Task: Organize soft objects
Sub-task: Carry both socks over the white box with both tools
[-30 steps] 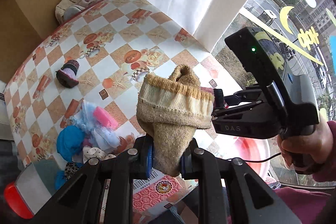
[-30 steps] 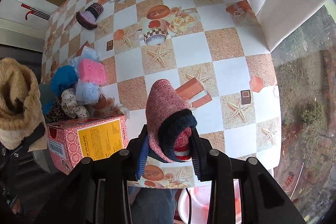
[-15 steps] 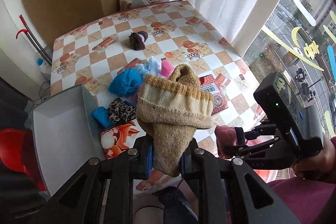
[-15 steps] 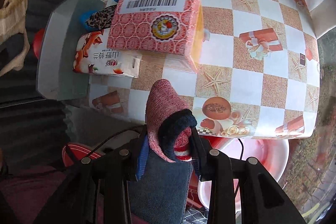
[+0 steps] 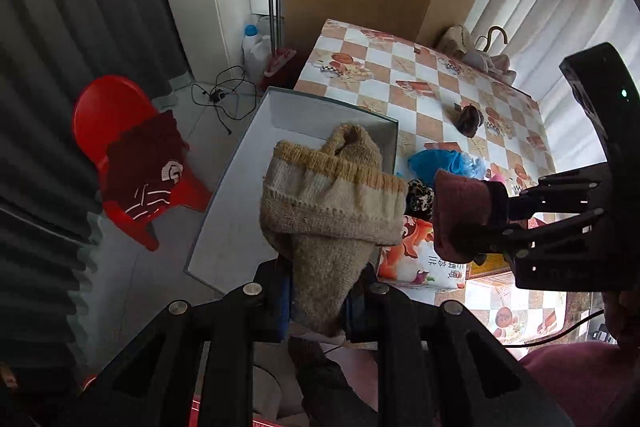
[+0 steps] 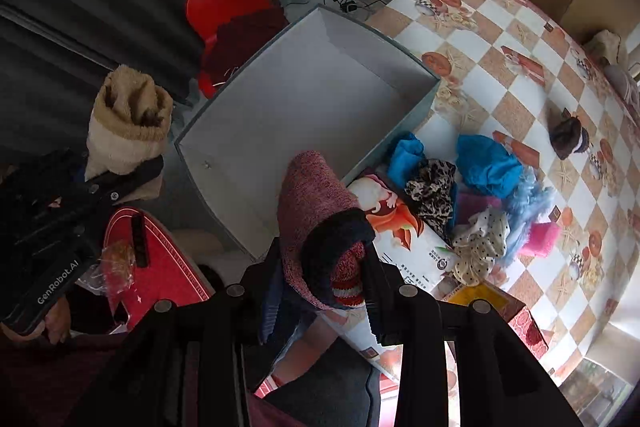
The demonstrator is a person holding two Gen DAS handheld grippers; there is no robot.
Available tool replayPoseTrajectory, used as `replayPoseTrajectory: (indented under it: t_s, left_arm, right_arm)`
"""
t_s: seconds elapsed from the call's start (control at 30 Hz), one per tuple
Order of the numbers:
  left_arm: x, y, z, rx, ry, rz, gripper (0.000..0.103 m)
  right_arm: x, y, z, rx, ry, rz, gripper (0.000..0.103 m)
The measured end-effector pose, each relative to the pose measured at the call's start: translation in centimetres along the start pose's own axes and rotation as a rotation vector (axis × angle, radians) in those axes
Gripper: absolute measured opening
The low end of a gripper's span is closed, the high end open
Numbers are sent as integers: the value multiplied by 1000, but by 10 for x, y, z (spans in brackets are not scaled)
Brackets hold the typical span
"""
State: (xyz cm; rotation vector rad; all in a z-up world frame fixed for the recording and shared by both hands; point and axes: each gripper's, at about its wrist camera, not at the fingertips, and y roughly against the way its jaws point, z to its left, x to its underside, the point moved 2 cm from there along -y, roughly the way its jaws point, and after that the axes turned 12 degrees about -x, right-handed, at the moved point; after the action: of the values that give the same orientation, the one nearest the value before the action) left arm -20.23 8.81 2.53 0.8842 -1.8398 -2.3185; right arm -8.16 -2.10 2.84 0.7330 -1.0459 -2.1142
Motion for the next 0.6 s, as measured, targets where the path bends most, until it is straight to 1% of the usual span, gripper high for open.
replayPoseTrajectory:
  t_s: [0.07, 0.13, 0.23, 0.47, 0.6]
  left_arm:
    - [8, -2, 14, -33, 42, 11, 21]
    - [14, -6, 27, -49, 84, 36, 21]
    - [20, -10, 39, -68, 112, 66, 21]
    - [25, -9, 49, -109, 107, 70, 21]
    - [26, -8, 54, -117, 113, 67, 21]
  right_arm:
    - [-20, -8, 12, -30, 24, 8, 37]
    - [-34, -17, 22, -52, 31, 18, 37]
    - [-48, -30, 35, -95, 25, 33, 37]
    - [-46, -56, 47, -108, 39, 84, 37]
    - [-48, -56, 51, -111, 45, 75, 37]
